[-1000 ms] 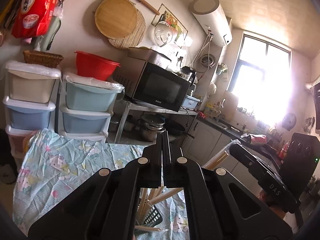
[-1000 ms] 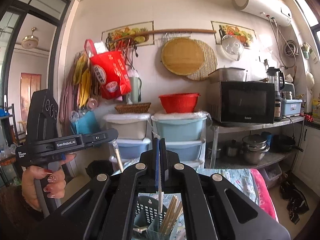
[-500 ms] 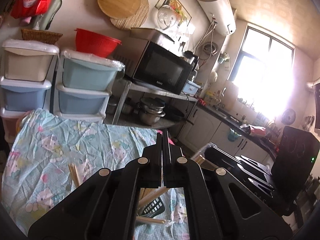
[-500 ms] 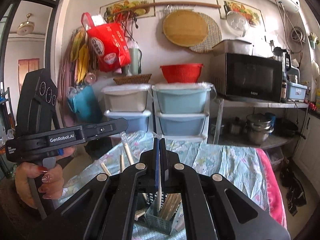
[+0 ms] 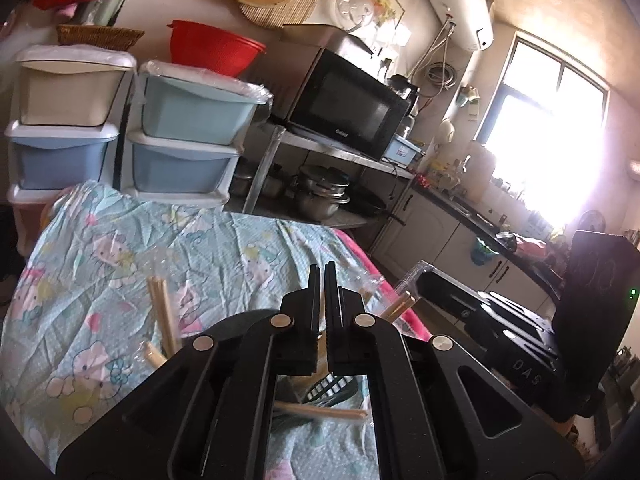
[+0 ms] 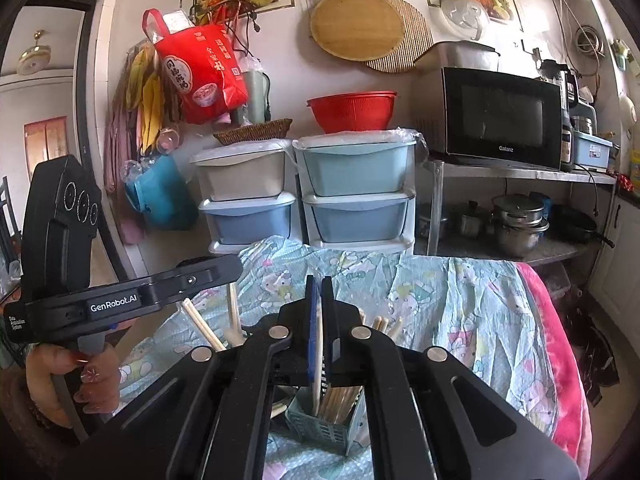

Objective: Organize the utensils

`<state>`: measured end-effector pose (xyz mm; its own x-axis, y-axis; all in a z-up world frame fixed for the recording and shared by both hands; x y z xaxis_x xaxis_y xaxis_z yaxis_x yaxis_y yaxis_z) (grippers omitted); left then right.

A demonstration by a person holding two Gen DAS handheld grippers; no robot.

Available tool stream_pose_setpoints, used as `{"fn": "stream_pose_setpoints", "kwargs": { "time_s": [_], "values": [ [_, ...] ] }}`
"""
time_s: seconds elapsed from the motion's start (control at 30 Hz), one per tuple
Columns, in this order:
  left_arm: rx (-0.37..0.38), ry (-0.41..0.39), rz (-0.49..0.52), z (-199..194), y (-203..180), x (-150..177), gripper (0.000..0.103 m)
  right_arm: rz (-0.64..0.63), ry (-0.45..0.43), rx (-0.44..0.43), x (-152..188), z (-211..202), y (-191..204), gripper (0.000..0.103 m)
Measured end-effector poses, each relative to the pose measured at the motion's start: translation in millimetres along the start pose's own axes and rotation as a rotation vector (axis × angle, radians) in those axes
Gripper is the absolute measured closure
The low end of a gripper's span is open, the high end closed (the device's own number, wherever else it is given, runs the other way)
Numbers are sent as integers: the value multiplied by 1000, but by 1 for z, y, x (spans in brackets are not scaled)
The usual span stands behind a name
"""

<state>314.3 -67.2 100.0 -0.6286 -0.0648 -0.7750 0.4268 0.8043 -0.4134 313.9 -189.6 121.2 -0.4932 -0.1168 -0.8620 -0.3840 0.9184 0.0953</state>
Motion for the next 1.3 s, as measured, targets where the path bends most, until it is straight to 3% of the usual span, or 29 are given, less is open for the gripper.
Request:
{"fn": "stream_pose_setpoints", "kwargs": {
  "time_s": [0.03,0.13,0.23,0.33,0.6,0.67,0.9,1.3],
  "values": [
    [-8,1,-5,-1,3,2,100,1,-1,2,1,-1,-1,95],
    [-25,1,-22,-6,11,7,77,0,-9,11,3,-5,-2,84],
    [-37,-7,-38,-13,17,9,72,-5,-18,19,5,-10,-2,75],
    [-47,-25,-50,-23,22,10,54,-11,-28,28,6,-16,-2,67],
    [-52,-78,-80,-59,29,8,24,-25,-76,55,7,-37,-2,49],
    [-60,-100,-84,-69,29,7,11,-25,-90,60,7,-43,-2,45],
    [-90,-143,-124,-100,37,17,11,-30,-140,71,11,-69,4,29],
    [-174,-134,-61,-123,33,57,11,-38,-154,103,48,-87,19,15]
  ]
}}
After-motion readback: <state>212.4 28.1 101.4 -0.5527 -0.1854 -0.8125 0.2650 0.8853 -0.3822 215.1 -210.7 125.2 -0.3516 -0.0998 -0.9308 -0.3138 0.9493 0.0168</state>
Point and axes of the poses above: each gripper's, at about its wrist camera, not at the fingertips, and z roughly the way its jaws point, y to its left, x to its underside, the point moved 8 cm from there along z, roughly the way its jaws point, and after that the axes turned 7 degrees about y, right-handed, at the moved point
